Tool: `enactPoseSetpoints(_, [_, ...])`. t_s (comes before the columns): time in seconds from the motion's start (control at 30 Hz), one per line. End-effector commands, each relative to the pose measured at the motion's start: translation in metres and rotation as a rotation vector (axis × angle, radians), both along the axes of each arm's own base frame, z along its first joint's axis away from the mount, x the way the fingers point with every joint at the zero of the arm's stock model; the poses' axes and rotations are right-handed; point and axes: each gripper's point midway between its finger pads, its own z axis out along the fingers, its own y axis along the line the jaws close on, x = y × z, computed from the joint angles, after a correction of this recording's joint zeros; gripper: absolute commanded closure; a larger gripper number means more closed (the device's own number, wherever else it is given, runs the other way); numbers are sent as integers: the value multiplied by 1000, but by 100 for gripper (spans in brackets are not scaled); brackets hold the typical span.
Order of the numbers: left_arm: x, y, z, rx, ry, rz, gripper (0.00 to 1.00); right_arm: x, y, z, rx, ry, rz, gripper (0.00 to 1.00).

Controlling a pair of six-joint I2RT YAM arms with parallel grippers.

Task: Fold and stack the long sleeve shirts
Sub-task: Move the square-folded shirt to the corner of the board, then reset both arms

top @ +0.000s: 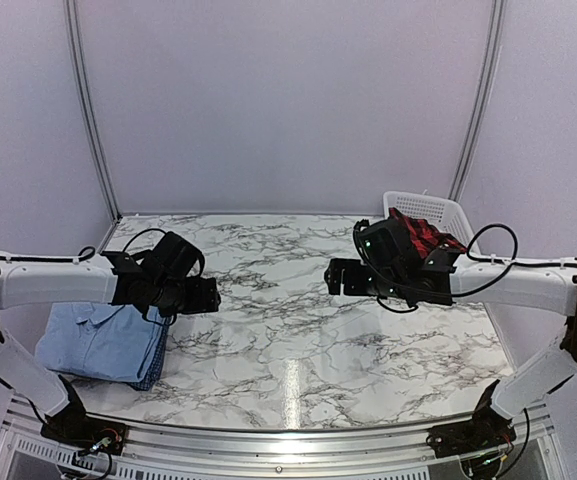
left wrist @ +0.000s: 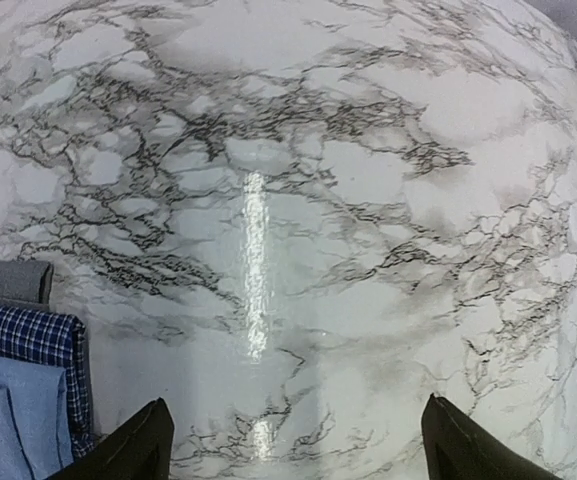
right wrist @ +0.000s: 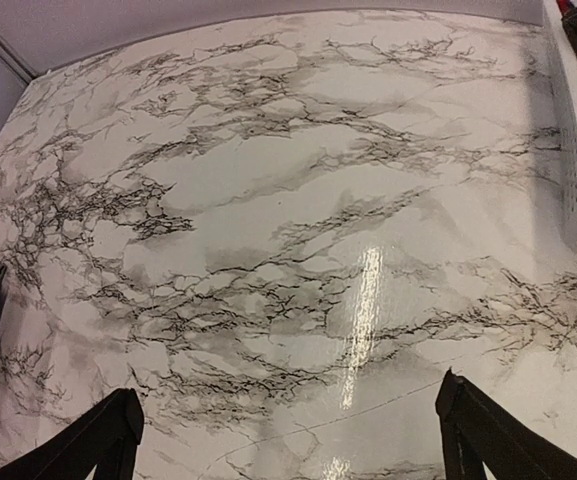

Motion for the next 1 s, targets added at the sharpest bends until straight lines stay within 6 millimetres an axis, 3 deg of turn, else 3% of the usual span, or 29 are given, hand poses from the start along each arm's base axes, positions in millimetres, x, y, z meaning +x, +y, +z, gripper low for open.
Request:
enactPoseSetpoints(0.0, [13,-21,43,-38,-94,-74,10,14,4,26,21,-63,-19,2])
enactPoseSetpoints(0.23, [31,-40,103,-93,-228,-139,4,21,4,57,23,-152,-14,1])
enactPoseSetpoints(0.6, [43,-54,177,-152,-408,-202,1,20,-6,135,94,-372,-1,1])
enactPoseSetpoints(0.8, [44,-44,205,-129,-496,-198,1,12,-20,170,121,-463,-18,1])
enactPoseSetpoints(0.97, [43,-35,215,-112,-529,-181,1,8,-27,182,116,-493,-25,1])
